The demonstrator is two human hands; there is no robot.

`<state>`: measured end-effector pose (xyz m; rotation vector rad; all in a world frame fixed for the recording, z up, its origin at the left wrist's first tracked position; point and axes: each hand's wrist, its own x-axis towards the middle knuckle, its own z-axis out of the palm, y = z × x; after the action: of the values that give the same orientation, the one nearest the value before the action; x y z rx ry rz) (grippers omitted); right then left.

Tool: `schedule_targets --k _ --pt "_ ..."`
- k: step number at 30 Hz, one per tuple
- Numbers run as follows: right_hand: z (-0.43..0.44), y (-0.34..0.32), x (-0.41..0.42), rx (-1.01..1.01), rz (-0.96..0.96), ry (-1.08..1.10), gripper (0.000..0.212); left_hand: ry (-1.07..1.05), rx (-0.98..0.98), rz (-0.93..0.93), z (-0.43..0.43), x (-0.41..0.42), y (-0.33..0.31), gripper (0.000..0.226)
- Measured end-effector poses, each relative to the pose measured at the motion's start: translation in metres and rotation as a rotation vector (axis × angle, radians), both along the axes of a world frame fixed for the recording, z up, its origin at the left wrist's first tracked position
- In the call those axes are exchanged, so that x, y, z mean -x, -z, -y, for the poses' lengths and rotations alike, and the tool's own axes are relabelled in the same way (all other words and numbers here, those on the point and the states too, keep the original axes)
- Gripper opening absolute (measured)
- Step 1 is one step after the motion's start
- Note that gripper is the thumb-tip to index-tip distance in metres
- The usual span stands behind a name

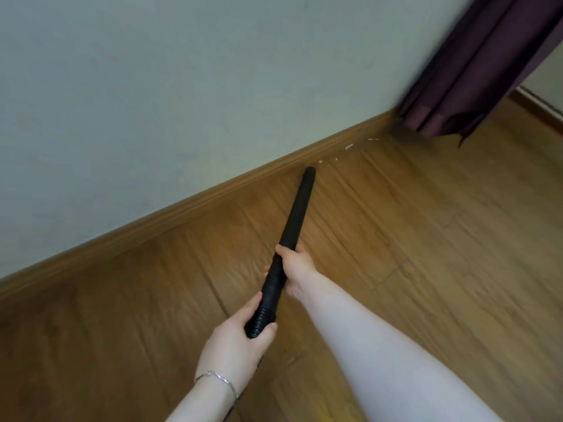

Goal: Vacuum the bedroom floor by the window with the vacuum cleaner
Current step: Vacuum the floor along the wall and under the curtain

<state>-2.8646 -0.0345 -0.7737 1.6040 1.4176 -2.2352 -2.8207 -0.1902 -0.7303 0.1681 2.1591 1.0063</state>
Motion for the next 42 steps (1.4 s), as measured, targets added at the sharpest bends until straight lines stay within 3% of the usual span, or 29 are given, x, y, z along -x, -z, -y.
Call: schedule_targets --k 12,38,42 --pt "-0.060 0.021 0.039 -0.028 -0.052 0.103 0.038 0.152 -0.026 0.014 -0.055 0.060 0.027 0.055" --pt "-0.140 0.052 0.074 -0.096 -0.127 0.210 0.048 0.245 -0.133 -0.020 -0.132 0.112 0.066 0.058" --pt "-0.160 0.053 0.076 -0.113 -0.118 0.209 0.041 0.255 -0.150 -0.034 -0.151 0.113 0.068 0.057"
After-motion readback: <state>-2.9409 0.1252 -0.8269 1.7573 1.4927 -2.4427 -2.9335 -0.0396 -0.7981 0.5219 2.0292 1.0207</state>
